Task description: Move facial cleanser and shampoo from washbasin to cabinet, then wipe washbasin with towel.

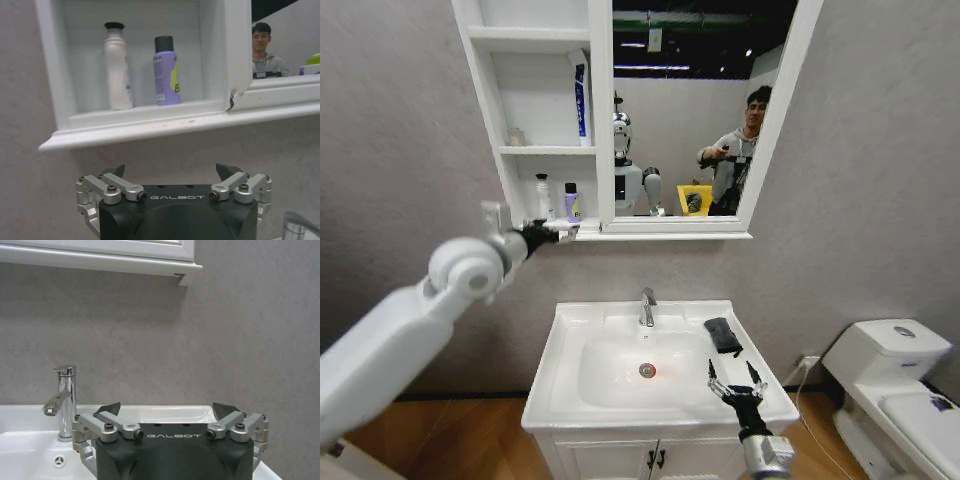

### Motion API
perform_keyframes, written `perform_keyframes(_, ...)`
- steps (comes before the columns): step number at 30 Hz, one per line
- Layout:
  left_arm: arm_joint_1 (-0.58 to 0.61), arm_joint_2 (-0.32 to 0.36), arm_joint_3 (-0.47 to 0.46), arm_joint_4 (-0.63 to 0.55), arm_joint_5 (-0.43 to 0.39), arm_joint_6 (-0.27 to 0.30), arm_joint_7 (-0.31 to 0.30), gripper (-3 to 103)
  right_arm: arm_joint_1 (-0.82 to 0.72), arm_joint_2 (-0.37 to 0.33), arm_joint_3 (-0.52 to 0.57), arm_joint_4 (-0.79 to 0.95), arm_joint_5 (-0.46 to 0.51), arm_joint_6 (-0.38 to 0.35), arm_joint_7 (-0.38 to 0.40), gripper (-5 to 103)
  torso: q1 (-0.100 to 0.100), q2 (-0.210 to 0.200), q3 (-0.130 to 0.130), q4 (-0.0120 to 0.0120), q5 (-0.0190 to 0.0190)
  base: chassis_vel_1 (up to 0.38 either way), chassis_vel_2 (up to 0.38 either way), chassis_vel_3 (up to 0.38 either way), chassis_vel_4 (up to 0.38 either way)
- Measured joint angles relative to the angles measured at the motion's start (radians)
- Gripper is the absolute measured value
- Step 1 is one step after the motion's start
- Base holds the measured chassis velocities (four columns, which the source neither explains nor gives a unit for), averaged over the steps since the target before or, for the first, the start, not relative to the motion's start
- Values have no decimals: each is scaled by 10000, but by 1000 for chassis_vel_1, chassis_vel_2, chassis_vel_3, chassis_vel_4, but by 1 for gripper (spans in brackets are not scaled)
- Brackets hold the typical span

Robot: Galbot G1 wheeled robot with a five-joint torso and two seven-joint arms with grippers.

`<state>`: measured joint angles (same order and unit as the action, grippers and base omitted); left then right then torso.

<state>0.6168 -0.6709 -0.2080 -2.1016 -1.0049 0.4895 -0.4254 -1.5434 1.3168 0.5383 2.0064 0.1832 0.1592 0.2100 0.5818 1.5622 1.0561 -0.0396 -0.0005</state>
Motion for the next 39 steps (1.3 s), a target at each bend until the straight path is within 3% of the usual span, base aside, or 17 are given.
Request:
perform_keyframes(1, 0, 0, 0, 0, 0, 0, 0, 100, 0, 0, 0, 0, 0, 0, 0, 100, 0, 0, 0, 0, 0, 0, 0, 0, 0)
perform_keyframes(4, 3970, -1086, -2408, -844, 2331, -1091, 1153, 100, -97, -32, 80, -4, 124, -8, -43, 100, -1, 1, -2, 4, 4, 0, 0, 0, 0)
perform_keyframes(5, 3970, -1086, -2408, -844, 2331, -1091, 1153, 100, -97, -32, 80, -4, 124, -8, -43, 100, -1, 1, -2, 4, 4, 0, 0, 0, 0)
perform_keyframes(7, 6213, -2158, -3576, -1173, 3844, -1666, 2004, 100, -139, -45, 158, -99, 209, -2, -85, 100, -2, 1, -2, 1, 8, 0, 0, 0, 0)
perform_keyframes(8, 7572, -3017, -4259, -1350, 4770, -2067, 2667, 100, -186, -35, 214, -100, 257, 18, -88, 100, -2, 1, -2, 3, 3, 0, 0, 0, 0)
perform_keyframes(9, 7572, -3017, -4259, -1350, 4770, -2067, 2667, 100, -186, -35, 214, -100, 257, 18, -88, 100, -2, 1, -2, 3, 3, 0, 0, 0, 0)
perform_keyframes(12, 9451, -4313, -5149, -1534, 5919, -2759, 3731, 100, -390, -12, 318, 99, 357, 71, -117, 100, -4, 2, -3, 10, 8, 0, 0, 0, 0)
perform_keyframes(13, 9451, -4313, -5149, -1534, 5919, -2759, 3731, 100, -390, -12, 318, 99, 357, 71, -117, 100, -4, 2, -3, 10, 8, 0, 0, 0, 0)
perform_keyframes(16, 10186, -5296, -5531, -1677, 6448, -3116, 4090, 100, -604, -35, 390, 244, 407, 79, -208, 100, -4, 3, -2, -2, 8, 0, 0, 0, 0)
perform_keyframes(27, 9661, -5717, -5558, -2014, 6464, -2774, 4020, 100, -504, -226, 520, 145, 929, -215, -445, 100, 1, 1, 0, 0, 7, 0, 0, 0, 0)
perform_keyframes(29, 9616, -5710, -5531, -2015, 6442, -2752, 4005, 100, 106, -427, 636, -156, 1695, -935, -432, 100, 0, 2, 0, -1, 7, 0, 0, 0, 0)
perform_keyframes(30, 9616, -5710, -5531, -2015, 6442, -2752, 4005, 100, 106, -427, 636, -156, 1695, -935, -432, 100, 0, 2, 0, -1, 7, 0, 0, 0, 0)
perform_keyframes(32, 9588, -5695, -5511, -2013, 6414, -2742, 3993, 100, 1160, -895, 780, -658, 2538, -1912, -306, 100, 0, 1, 1, 4, 9, 0, 0, 0, 0)
perform_keyframes(33, 9588, -5695, -5511, -2013, 6414, -2742, 3993, 100, 1160, -895, 780, -658, 2538, -1912, -306, 100, 0, 1, 1, 4, 9, 0, 0, 0, 0)
perform_keyframes(36, 9555, -5677, -5489, -2003, 6394, -2728, 3976, 100, 2743, -2138, 832, -1590, 3456, -2813, -151, 100, 2, -1, 2, 0, 5, 0, 0, 0, 0)
perform_keyframes(39, 9541, -5669, -5481, -1996, 6384, -2724, 3973, 100, 3796, -2675, 444, -2327, 3735, -3085, -14, 100, 2, -1, 2, 5, 4, 0, 0, 0, 0)
